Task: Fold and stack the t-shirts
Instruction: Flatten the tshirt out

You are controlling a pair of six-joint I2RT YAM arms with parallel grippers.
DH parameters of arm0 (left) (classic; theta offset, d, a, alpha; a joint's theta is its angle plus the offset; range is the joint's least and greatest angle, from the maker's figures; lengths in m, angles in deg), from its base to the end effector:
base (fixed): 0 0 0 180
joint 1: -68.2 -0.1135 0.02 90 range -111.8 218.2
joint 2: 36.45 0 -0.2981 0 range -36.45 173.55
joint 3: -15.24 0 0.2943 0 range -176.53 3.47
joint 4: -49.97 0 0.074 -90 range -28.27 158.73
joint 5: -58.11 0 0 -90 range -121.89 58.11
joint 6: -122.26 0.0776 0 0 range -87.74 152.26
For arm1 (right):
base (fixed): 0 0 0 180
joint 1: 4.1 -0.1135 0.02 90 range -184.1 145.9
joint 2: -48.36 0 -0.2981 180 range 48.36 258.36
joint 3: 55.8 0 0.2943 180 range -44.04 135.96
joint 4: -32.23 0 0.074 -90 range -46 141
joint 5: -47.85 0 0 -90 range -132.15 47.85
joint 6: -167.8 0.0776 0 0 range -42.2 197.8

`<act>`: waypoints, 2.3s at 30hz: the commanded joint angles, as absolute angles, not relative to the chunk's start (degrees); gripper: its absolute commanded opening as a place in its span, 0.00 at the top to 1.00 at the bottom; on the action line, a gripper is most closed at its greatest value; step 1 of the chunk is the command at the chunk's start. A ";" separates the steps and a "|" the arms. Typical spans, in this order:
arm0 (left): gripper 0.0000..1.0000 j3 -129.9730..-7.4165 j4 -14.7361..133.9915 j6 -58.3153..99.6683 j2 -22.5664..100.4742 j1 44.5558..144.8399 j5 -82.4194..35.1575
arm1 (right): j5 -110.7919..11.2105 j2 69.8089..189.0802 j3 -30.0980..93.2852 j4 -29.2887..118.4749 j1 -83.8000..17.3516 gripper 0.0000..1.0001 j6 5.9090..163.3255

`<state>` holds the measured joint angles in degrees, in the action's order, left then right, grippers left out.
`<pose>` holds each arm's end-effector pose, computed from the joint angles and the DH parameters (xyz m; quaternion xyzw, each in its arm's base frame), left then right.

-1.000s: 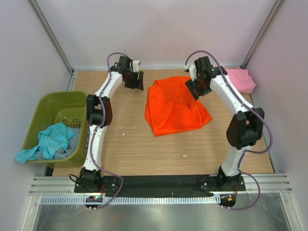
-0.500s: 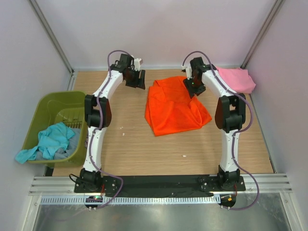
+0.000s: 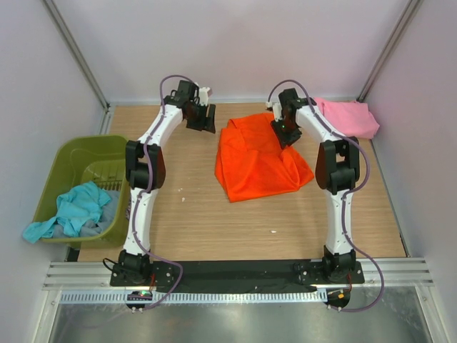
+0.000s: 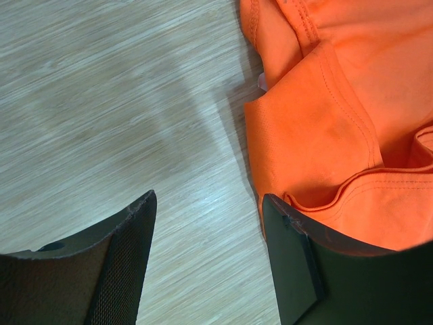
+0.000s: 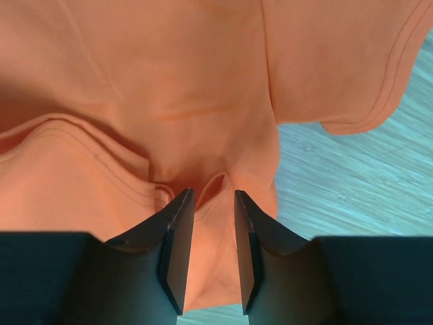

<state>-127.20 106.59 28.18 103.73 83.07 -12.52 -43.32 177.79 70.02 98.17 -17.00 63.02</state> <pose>0.6011 -0.1862 0.1964 0.1395 0.9295 -0.2076 0.2712 0.5416 0.1257 0.1832 -0.2372 0.9551 0.0071 0.1776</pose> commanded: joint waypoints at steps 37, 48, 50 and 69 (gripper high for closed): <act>0.39 -128.55 107.33 21.80 105.32 87.27 8.89 | -32.92 136.17 38.58 98.84 -15.88 0.99 59.70; 0.51 -118.35 118.33 23.38 101.63 88.41 7.67 | -33.71 137.04 37.70 97.70 -11.75 0.99 58.82; 0.53 -117.29 119.82 24.52 100.66 88.59 6.25 | -33.63 138.53 38.66 97.35 -11.57 0.99 58.21; 0.62 -83.72 115.35 21.98 77.21 98.16 4.32 | -35.29 177.02 87.07 98.49 -7.96 0.99 59.61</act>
